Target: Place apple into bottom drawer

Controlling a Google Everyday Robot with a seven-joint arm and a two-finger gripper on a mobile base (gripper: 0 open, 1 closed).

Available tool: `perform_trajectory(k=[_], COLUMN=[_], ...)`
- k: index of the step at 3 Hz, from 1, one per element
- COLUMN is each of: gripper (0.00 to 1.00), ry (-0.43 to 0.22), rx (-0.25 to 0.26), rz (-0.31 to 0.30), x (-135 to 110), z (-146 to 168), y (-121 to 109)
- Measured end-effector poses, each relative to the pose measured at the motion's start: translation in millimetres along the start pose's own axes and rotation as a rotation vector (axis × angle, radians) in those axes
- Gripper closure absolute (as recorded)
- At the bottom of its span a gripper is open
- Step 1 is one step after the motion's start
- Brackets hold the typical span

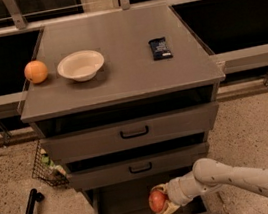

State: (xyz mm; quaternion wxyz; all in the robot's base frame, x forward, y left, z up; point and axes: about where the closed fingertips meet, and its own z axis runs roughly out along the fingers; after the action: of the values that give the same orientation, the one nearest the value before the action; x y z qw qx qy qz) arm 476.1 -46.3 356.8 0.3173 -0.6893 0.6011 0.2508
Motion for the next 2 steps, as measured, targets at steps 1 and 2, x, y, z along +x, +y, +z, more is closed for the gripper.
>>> perform_trajectory(k=[1, 2], gripper=[1.0, 1.0], ry=[0.01, 0.064], rx=[0.02, 0.028], rz=[-0.022, -0.01], x=[29.9, 70.6], z=[35.0, 76.2], y=[-3.3, -3.0])
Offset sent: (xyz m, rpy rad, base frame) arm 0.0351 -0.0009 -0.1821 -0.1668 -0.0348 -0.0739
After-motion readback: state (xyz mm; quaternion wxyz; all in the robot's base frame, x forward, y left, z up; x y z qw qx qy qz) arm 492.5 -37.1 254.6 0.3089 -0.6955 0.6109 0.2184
